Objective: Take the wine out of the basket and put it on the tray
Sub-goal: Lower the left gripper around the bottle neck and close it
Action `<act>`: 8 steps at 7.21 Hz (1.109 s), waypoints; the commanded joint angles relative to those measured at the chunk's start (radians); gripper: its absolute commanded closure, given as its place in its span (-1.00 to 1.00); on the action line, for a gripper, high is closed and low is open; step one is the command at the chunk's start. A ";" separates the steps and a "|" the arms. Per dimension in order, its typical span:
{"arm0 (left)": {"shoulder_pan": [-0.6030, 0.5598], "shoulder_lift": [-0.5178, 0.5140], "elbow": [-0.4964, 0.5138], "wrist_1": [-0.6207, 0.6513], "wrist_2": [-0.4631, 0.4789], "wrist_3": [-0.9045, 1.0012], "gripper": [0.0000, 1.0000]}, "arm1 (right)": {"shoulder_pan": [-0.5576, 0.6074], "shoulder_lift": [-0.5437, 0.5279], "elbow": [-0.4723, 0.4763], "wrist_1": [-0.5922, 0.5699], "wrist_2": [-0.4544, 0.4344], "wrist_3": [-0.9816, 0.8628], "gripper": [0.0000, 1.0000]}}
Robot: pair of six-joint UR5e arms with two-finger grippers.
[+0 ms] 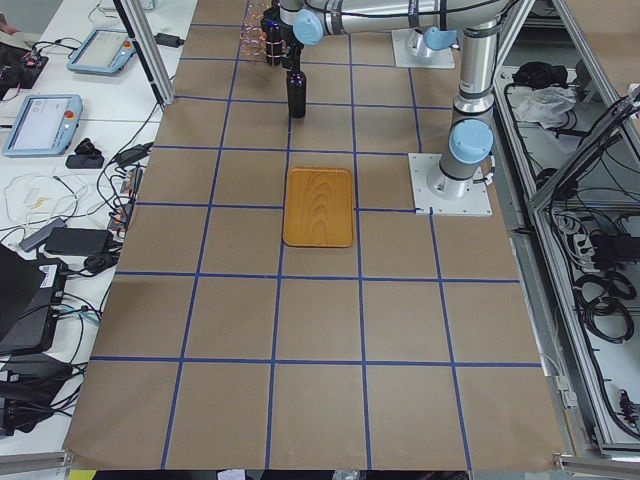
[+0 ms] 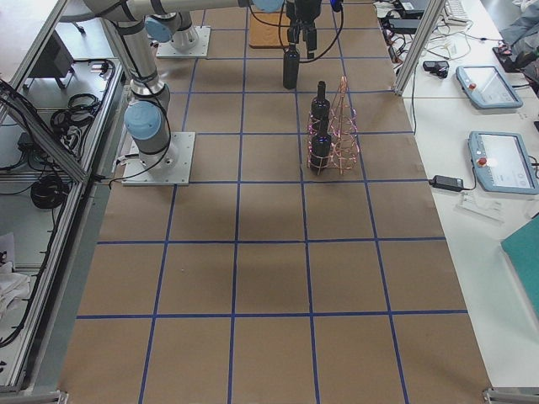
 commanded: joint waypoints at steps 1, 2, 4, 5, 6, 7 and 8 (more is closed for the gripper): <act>-0.002 -0.001 0.000 -0.004 -0.008 0.000 -0.89 | 0.003 0.000 0.001 0.001 0.000 0.003 -1.00; -0.003 -0.001 0.000 -0.006 -0.008 0.000 -0.67 | 0.003 0.000 0.001 0.000 0.000 0.003 -1.00; -0.005 0.002 0.000 -0.012 -0.006 -0.002 -0.31 | 0.001 0.001 0.001 -0.002 -0.002 -0.002 -1.00; -0.005 0.001 -0.001 -0.015 -0.009 -0.002 0.39 | 0.001 0.001 0.001 0.000 -0.002 -0.002 -1.00; -0.014 0.000 0.000 -0.018 -0.009 -0.002 0.89 | 0.001 0.001 0.001 -0.002 0.001 -0.003 -1.00; -0.018 0.000 0.002 -0.029 -0.009 -0.002 1.00 | 0.001 0.001 0.001 -0.002 -0.002 -0.005 -1.00; -0.020 0.004 0.005 -0.055 -0.008 -0.005 1.00 | 0.001 0.001 0.001 -0.002 -0.002 -0.005 -1.00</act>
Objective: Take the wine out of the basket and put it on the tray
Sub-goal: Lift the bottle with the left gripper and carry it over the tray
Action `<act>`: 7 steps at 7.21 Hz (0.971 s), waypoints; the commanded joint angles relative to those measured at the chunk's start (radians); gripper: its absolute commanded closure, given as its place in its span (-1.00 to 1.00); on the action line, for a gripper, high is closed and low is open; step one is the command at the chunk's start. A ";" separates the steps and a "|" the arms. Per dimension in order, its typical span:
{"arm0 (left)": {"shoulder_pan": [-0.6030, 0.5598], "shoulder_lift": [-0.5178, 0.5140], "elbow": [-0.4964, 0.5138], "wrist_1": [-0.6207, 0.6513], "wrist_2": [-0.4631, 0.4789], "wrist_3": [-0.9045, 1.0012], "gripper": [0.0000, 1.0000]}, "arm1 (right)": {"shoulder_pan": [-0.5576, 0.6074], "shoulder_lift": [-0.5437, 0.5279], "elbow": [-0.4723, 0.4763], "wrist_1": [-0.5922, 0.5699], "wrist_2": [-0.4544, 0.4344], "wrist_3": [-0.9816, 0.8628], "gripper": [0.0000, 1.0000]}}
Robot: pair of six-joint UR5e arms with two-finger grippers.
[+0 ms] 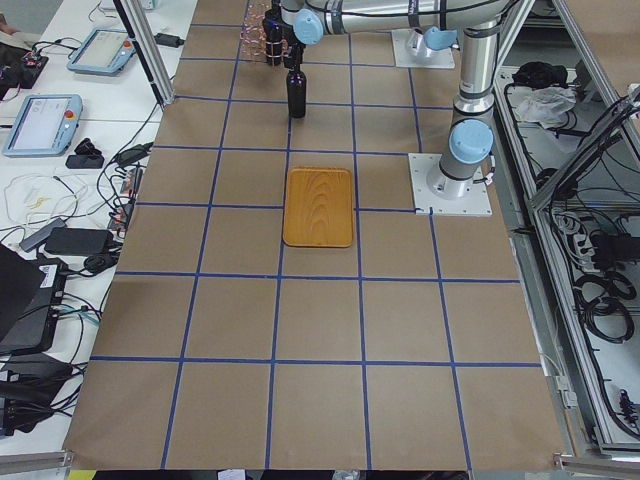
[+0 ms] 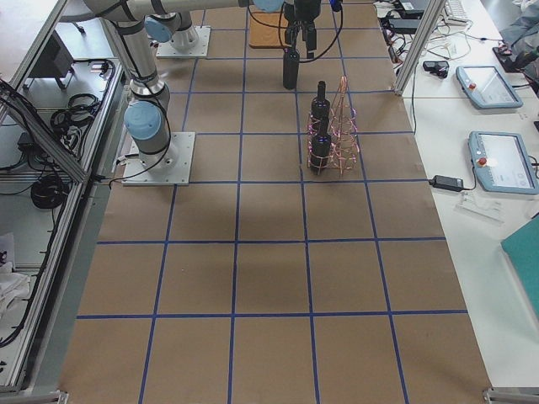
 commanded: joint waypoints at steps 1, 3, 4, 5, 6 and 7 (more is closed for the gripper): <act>-0.005 0.007 0.003 -0.030 0.009 -0.002 1.00 | -0.002 0.000 -0.002 0.000 -0.005 -0.001 -1.00; 0.007 0.045 0.032 -0.073 0.063 0.001 1.00 | -0.002 0.000 0.000 0.001 -0.007 -0.002 -1.00; 0.036 0.057 0.074 -0.134 0.110 0.001 1.00 | 0.000 0.000 0.000 0.001 -0.004 -0.001 -1.00; 0.107 0.074 0.085 -0.166 0.115 0.002 1.00 | 0.000 0.000 0.000 0.001 -0.005 0.001 -1.00; 0.189 0.092 0.090 -0.167 0.113 0.025 1.00 | 0.000 0.000 0.000 0.001 -0.007 0.001 -1.00; 0.276 0.114 0.078 -0.177 0.115 0.150 1.00 | 0.000 0.000 0.000 0.001 -0.007 0.001 -1.00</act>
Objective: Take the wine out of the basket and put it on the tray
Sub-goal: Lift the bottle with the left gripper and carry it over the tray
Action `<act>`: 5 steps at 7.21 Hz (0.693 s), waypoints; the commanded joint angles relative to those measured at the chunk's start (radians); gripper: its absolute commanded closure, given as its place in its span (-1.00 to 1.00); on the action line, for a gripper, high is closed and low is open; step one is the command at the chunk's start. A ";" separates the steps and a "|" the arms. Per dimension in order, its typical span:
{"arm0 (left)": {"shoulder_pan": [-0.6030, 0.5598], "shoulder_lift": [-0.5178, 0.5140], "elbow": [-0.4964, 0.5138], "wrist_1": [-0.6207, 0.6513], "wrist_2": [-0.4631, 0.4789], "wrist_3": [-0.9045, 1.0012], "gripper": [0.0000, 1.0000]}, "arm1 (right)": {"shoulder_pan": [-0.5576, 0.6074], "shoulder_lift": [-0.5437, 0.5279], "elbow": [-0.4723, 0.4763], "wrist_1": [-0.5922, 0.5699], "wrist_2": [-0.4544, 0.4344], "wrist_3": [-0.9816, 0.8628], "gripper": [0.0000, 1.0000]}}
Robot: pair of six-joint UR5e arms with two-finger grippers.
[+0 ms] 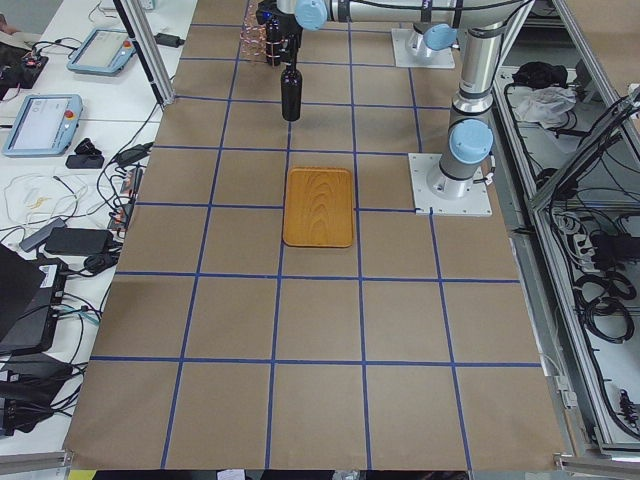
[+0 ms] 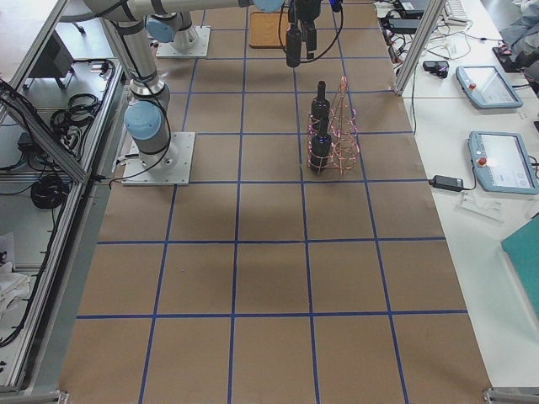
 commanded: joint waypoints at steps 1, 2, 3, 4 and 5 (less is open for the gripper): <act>0.169 0.052 -0.009 -0.022 0.007 0.163 1.00 | 0.000 0.000 0.000 0.000 -0.001 0.000 -1.00; 0.224 0.069 -0.030 -0.034 0.004 0.202 1.00 | 0.000 0.000 0.000 0.000 0.001 0.000 -1.00; 0.299 0.084 -0.094 -0.017 -0.002 0.350 1.00 | 0.000 0.000 0.000 0.000 0.001 0.000 -1.00; 0.373 0.113 -0.140 -0.017 0.002 0.459 1.00 | 0.000 0.000 0.000 0.000 0.004 0.000 -1.00; 0.428 0.132 -0.159 -0.019 -0.001 0.522 1.00 | 0.000 0.000 0.005 -0.001 0.001 0.000 -1.00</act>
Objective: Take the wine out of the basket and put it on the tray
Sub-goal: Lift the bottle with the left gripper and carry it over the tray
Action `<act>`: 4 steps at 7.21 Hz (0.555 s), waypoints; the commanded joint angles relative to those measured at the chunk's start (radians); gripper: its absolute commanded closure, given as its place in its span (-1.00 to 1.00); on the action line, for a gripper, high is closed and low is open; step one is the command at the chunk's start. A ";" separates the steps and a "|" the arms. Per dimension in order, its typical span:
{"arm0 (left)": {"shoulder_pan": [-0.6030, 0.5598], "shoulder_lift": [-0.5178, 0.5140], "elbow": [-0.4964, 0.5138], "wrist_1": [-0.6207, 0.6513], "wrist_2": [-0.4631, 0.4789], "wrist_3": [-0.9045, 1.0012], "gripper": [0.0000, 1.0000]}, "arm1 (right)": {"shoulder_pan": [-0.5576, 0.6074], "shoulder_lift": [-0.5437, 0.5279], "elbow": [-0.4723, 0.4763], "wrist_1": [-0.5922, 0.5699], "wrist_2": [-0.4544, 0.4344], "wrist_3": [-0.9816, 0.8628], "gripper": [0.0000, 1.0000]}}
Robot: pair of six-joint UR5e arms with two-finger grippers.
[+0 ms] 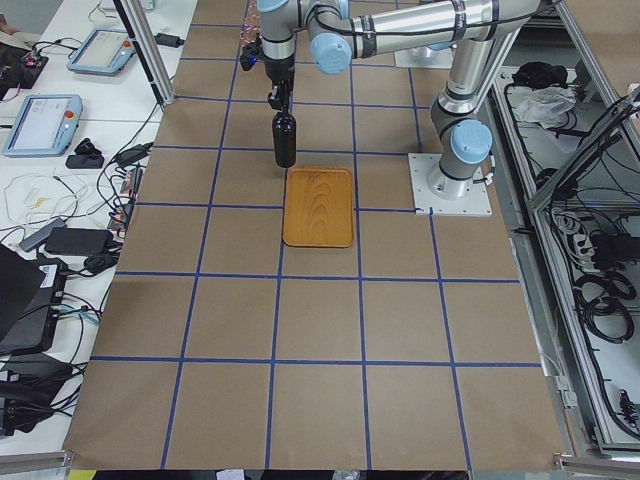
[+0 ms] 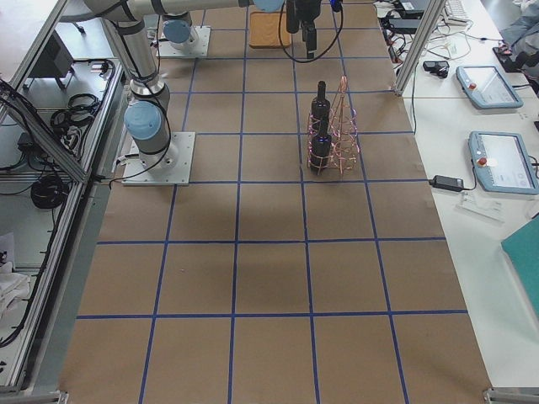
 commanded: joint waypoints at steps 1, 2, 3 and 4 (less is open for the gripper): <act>0.117 0.031 -0.052 -0.012 0.001 0.161 1.00 | 0.000 -0.001 0.005 0.000 -0.003 0.002 -1.00; 0.124 0.052 -0.116 -0.010 0.001 0.186 1.00 | 0.002 -0.002 0.005 0.000 -0.004 0.005 -1.00; 0.130 0.081 -0.158 -0.001 0.003 0.192 1.00 | 0.002 -0.002 0.005 -0.001 0.000 0.003 -1.00; 0.136 0.091 -0.170 -0.001 0.041 0.202 1.00 | 0.002 -0.002 0.005 -0.001 0.000 0.003 -1.00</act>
